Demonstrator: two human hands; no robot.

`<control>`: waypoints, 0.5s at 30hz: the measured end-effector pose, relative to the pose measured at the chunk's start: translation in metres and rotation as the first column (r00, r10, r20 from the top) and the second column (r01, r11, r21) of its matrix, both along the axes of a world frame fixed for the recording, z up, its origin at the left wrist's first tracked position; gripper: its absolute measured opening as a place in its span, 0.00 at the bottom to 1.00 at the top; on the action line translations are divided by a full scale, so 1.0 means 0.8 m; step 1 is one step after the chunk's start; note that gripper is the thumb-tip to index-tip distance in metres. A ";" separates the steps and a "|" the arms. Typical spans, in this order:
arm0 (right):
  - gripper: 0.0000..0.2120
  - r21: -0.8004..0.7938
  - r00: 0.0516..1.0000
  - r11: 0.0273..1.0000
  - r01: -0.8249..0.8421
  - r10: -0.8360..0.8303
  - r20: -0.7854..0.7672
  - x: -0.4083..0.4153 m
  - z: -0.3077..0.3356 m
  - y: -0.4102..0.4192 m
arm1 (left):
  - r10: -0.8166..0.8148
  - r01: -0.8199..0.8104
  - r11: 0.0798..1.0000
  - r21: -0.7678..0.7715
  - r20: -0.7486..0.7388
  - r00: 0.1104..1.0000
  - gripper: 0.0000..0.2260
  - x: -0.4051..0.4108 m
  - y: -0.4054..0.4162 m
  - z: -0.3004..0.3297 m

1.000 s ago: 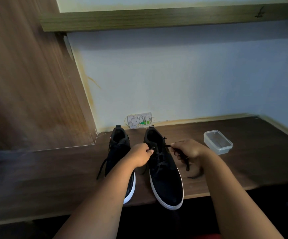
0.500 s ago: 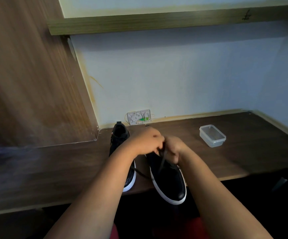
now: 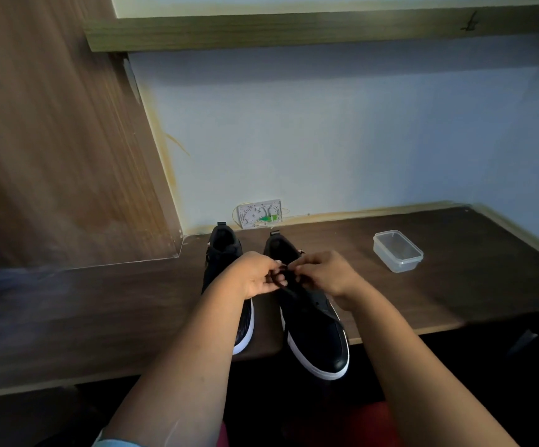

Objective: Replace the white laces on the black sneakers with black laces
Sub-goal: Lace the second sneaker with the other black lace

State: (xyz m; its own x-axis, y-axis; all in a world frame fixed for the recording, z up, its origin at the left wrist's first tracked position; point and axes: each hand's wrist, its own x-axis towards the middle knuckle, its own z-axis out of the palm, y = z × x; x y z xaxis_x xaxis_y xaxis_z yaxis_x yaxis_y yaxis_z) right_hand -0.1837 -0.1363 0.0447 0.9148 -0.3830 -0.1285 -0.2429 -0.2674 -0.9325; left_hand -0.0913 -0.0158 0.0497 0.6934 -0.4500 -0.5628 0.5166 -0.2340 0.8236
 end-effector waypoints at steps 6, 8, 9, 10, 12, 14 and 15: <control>0.14 -0.166 0.962 0.966 0.197 -0.157 0.225 -0.003 0.005 -0.018 | -0.016 0.008 0.999 0.047 0.167 0.986 0.05 -0.002 0.000 0.000; 0.13 -0.412 0.973 0.910 0.052 0.046 0.224 -0.009 0.017 -0.018 | 0.016 -0.025 0.999 0.042 0.210 0.978 0.03 -0.003 -0.002 0.001; 0.13 -0.445 0.964 0.895 -0.025 0.139 0.226 -0.010 0.022 -0.018 | 0.004 -0.016 0.999 0.050 0.236 0.972 0.02 -0.005 -0.004 0.003; 0.13 -0.432 0.946 0.897 -0.094 0.215 0.241 -0.012 0.026 -0.016 | -0.034 0.012 0.997 0.074 0.299 0.954 0.02 -0.008 -0.005 0.006; 0.15 -0.401 0.911 0.902 -0.162 0.293 0.290 -0.013 0.026 -0.011 | -0.186 0.107 0.978 0.181 0.513 0.838 0.04 -0.013 -0.004 0.012; 0.16 -0.338 0.896 0.931 -0.137 0.262 0.360 -0.011 0.024 -0.010 | -0.356 0.190 0.932 0.309 0.679 0.642 0.07 -0.015 -0.001 0.018; 0.15 -0.274 0.892 0.955 -0.118 0.223 0.393 -0.009 0.022 -0.012 | -0.428 0.208 0.902 0.378 0.722 0.544 0.06 -0.015 0.001 0.019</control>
State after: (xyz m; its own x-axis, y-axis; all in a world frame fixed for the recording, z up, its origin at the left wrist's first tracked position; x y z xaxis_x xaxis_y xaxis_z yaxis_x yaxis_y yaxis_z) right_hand -0.1910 -0.1460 0.0621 0.9173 -0.1866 0.3518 0.2221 -0.4935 -0.8409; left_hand -0.1035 -0.0153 0.0650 0.7411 -0.6714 0.0046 -0.4373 -0.4775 0.7620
